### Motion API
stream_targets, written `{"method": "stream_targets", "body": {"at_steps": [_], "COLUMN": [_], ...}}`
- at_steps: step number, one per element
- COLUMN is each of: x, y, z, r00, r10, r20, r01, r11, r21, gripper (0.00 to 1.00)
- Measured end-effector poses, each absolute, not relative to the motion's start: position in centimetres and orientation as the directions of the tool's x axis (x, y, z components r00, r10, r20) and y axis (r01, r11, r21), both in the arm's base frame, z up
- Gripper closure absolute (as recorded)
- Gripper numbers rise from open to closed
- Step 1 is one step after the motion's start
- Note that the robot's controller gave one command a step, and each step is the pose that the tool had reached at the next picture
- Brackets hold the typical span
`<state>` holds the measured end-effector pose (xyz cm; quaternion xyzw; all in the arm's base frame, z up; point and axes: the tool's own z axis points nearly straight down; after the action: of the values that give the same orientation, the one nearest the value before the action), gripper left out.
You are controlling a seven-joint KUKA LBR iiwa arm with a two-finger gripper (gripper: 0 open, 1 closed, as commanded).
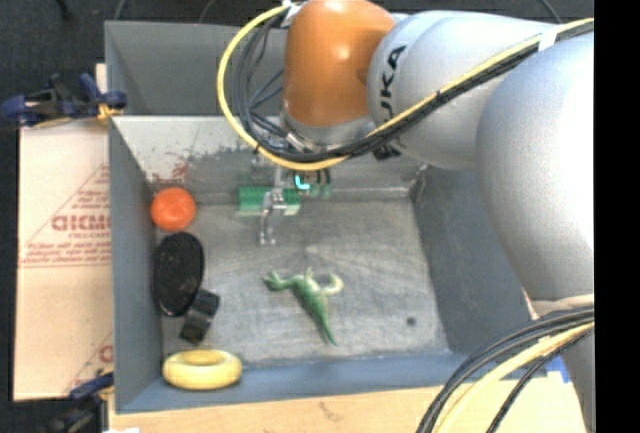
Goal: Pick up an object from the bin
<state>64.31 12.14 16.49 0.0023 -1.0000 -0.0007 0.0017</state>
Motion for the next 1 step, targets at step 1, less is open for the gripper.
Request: {"method": "stream_targets", "body": {"at_steps": [1], "x": [64.5], "y": [12.11], "z": [16.92], "r00": [-1.0], "r10": [-0.003], "r20": [-0.004], "r01": [-0.003], "r11": [1.0], "r21": [0.002], "gripper": [0.0]}}
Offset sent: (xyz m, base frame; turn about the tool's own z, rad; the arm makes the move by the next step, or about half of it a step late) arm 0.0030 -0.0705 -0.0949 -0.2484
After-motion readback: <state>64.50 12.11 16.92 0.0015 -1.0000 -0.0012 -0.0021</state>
